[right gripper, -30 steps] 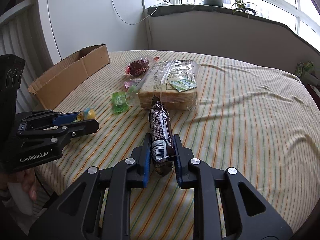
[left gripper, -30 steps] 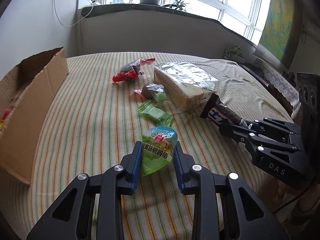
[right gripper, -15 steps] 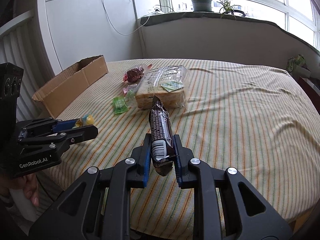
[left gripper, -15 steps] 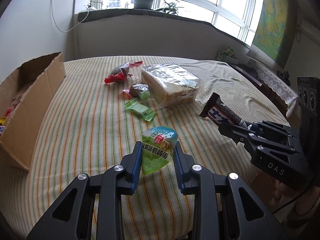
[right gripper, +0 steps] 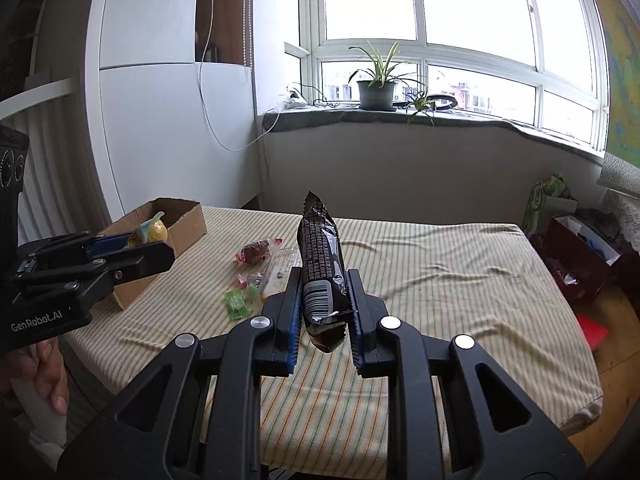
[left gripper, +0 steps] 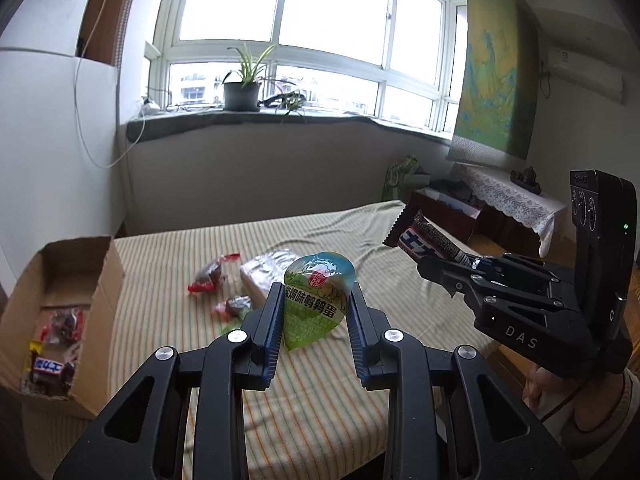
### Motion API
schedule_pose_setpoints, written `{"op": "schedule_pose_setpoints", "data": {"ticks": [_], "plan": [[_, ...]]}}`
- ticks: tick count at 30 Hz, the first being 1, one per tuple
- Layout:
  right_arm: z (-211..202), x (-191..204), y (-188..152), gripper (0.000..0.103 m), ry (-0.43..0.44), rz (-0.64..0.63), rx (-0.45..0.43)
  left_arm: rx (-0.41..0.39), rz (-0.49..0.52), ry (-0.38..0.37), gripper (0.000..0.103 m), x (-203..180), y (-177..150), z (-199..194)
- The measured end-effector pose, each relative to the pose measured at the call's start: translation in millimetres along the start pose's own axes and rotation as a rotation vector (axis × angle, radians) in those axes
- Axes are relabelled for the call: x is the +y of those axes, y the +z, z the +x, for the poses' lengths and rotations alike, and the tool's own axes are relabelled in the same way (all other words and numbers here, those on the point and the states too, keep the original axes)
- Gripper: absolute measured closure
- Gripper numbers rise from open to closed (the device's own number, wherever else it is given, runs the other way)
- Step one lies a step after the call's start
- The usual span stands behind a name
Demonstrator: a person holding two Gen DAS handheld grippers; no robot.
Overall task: Organize snacks
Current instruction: 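Carry the chocolate bar and jelly cup with both grippers over the box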
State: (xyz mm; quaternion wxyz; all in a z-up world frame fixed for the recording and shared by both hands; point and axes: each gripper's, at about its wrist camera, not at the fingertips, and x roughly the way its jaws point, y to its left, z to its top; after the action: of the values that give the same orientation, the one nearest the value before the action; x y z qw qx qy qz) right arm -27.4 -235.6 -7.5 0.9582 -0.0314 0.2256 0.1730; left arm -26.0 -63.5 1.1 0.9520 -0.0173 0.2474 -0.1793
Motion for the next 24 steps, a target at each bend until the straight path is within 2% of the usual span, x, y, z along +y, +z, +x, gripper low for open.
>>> {"op": "schedule_pose_setpoints", "data": {"ticks": [6, 13, 19, 24], "plan": [[2, 7, 1, 0.082, -0.021, -0.012, 0.022, -0.025, -0.01, -0.024, 0.075, 6, 1, -6], [28, 36, 7, 0.082, -0.002, -0.066, 0.071, -0.034, -0.063, -0.013, 0.075, 29, -8, -8], [68, 85, 20, 0.082, 0.063, -0.138, 0.107, -0.056, -0.128, 0.045, 0.075, 75, -14, -18], [104, 142, 32, 0.082, 0.182, -0.204, 0.111, -0.078, -0.184, 0.146, 0.075, 124, -20, -34]]}}
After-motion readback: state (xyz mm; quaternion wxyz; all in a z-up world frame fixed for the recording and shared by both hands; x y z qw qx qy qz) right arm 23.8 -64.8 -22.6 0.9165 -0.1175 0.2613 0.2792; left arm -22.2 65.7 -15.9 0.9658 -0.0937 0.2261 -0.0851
